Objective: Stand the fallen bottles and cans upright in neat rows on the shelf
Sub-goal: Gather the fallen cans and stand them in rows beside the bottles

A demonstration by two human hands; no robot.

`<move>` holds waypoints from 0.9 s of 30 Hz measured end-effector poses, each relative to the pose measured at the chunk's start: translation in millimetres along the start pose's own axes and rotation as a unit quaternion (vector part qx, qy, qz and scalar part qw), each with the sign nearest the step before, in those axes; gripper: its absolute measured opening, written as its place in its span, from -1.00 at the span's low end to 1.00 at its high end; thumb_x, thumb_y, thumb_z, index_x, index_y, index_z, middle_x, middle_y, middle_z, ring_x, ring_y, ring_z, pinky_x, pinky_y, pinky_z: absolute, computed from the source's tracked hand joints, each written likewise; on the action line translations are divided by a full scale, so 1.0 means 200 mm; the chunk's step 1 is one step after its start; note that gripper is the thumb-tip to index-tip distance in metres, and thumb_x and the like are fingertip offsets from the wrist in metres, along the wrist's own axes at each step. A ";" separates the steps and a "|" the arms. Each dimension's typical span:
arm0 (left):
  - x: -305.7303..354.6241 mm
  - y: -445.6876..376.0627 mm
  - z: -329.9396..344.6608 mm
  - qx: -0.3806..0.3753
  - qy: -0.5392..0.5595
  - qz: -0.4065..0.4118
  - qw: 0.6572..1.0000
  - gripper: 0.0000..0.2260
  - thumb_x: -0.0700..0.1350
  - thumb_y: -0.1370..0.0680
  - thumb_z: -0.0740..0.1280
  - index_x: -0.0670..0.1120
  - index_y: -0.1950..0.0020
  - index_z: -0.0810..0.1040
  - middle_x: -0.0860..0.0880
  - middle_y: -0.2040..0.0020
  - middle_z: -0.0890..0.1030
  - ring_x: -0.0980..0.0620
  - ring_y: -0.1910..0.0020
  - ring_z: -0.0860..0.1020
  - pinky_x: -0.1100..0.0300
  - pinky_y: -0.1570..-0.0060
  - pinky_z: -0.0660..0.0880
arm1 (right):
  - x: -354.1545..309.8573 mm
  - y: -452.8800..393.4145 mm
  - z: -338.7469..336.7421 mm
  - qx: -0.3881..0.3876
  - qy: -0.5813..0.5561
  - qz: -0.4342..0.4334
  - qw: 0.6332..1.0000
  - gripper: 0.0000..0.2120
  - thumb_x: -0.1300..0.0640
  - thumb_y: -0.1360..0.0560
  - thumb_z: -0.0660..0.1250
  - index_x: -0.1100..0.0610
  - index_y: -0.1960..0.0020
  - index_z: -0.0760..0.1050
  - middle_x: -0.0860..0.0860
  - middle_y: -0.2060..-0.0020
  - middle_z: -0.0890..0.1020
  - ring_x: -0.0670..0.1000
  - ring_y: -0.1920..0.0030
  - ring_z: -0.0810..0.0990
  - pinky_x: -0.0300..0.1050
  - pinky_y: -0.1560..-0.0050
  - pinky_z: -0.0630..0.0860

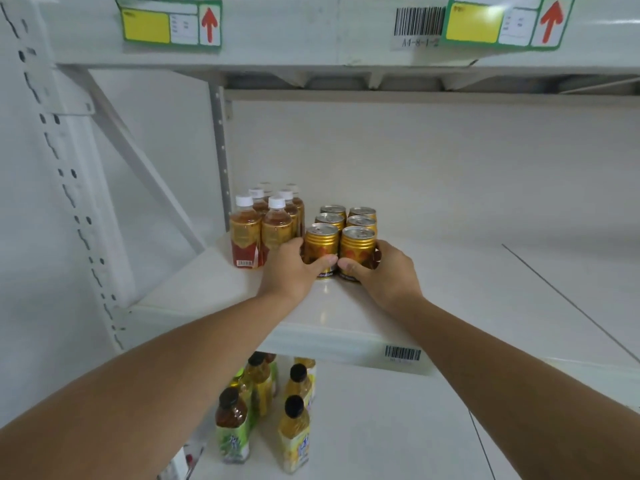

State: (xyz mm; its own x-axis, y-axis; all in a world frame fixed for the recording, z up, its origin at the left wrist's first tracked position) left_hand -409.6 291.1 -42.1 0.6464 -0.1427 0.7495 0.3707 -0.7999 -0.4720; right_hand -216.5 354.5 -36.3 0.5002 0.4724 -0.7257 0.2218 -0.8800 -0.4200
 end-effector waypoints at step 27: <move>0.06 0.02 0.02 -0.083 -0.109 -0.018 0.990 -0.43 0.19 -0.64 0.41 -0.02 -0.56 0.39 -0.03 -0.43 0.59 -0.11 -0.39 0.57 -0.11 -0.34 0.55 | 0.01 0.01 0.04 -0.024 0.098 0.009 0.995 -0.31 -0.52 -0.46 0.29 -0.04 -0.35 0.49 -0.03 -0.18 0.58 0.02 -0.15 0.58 0.02 -0.12 0.56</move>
State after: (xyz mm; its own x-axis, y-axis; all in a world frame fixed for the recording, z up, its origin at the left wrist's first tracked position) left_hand -398.3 288.6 -37.2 0.7702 0.0024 0.6378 0.2925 -0.8900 -0.3499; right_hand -220.9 355.2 -42.7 0.6577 0.4412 -0.6105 0.2487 -0.8922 -0.3769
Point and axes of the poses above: each hand's wrist, its own y-axis away from the middle knuckle, its own z-axis out of the palm, x = y × z, the point moved 3 cm from there along -y, towards the middle knuckle
